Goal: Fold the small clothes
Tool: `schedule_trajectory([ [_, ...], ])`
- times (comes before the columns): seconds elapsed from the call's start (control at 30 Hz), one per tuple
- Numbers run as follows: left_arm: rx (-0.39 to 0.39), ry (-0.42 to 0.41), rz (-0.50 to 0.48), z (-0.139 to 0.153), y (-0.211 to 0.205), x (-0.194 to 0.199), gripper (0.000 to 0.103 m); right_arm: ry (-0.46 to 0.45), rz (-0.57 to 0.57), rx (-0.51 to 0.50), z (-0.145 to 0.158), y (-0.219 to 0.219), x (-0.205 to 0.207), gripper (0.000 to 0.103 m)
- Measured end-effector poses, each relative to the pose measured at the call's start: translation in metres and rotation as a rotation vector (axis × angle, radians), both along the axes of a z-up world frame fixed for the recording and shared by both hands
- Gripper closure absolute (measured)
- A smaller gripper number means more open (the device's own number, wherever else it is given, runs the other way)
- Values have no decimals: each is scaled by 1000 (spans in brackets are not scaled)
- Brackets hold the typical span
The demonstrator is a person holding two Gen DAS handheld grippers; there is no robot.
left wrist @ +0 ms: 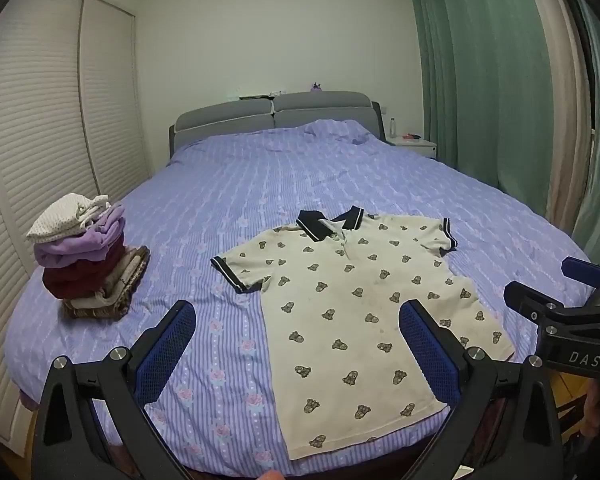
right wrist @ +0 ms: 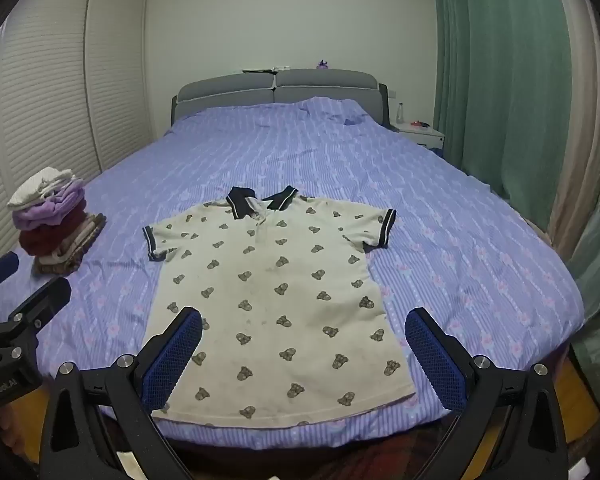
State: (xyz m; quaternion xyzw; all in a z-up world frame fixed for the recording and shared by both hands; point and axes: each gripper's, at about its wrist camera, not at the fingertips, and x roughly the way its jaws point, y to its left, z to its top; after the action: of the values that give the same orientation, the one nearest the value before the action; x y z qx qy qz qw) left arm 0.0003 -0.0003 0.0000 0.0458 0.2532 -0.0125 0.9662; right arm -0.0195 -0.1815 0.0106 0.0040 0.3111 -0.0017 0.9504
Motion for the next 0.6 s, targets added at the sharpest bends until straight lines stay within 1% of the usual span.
schedule_trajectory([
  [0.1,-13,5,-10,0,-1,0,0,-10,0,2,1,-1,-1,1],
  [0.13,-14,4,-10,5,0,1,0,-7,0,-1,1,-1,-1,1],
  [0.27,-23,20,-10,10,2,0,0,-7,0,-1,1,-1,-1,1],
  [0.37,-34,25,0,7,3,5,0,-7,1,-1,2,-2,-1,1],
  [0.43,-30,12,2,3,2,2,0,-9,1,-1,2,-1,-1,1],
  [0.6,-32,11,0,1,2,1,0,-12,4,1,3,-1,-3,1],
])
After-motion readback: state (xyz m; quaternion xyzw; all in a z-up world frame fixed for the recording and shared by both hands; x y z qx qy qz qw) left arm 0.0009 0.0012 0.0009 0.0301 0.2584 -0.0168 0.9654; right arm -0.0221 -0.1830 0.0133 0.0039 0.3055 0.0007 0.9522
